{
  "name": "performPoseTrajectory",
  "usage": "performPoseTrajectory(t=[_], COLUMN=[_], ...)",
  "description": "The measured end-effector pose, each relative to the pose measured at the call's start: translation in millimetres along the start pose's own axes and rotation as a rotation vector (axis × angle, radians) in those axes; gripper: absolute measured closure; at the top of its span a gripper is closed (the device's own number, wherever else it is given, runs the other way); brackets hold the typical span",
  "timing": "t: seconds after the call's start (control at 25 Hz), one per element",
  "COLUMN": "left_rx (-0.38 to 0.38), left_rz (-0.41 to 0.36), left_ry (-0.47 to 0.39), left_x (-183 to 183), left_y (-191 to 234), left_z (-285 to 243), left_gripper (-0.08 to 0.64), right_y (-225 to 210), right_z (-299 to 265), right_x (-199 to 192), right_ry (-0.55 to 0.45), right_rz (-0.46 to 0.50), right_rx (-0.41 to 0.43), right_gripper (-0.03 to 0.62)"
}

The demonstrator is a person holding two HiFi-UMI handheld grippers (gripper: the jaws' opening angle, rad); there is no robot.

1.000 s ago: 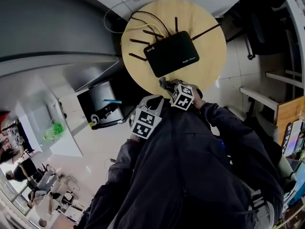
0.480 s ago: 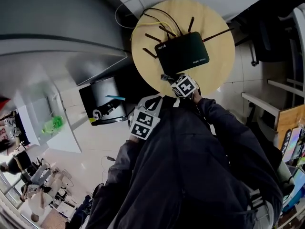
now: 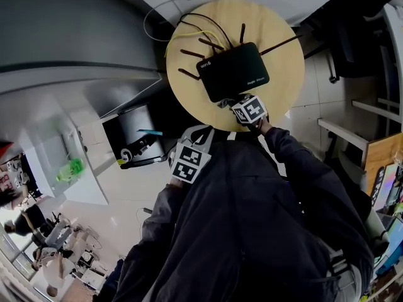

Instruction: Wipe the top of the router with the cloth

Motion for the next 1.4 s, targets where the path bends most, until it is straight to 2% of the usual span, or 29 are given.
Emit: performPoseTrajectory(t=[0.48,0.64,1.0,1.16,1.4], left_rx=[-0.043,-0.044,-0.039,-0.043,-0.063], left_rz=[-0.062,-0.07,-0.069,-0.07,-0.084], left_ry=[0.056,0.066,0.067,0.058,0.031], left_x=[41,52,59,58,61], left_y=[-8,-9,-10,-7,1], left_z=[-36,-45,-51,-51,-49], left_gripper=[0.56,0.56,0.56,0.56,0.56], right_y=[-123,-146,-141,-116,-65], right_z=[44,53,56,69,111], right_x=[-26,-29,-30,-28,-7], right_ry=[-0.006,-0.014,-0.011,-0.044,-0.154], right_rz=[-0.117,-0.148,-0.058,0.024,0.163], right_rx=[-0.105,-0.114,-0.11,-0.061,-0.055], right_gripper=[0.557,0.557,0.557,0.557,0.557])
Point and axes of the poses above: the fingertips, and each gripper's own axes: z backward along the fingers, y to its left, x out of its top, the point moved 8 cm from there along z, backward along the fingers, and after that the axes turned 14 degrees about -x, right-handed, at the moved point
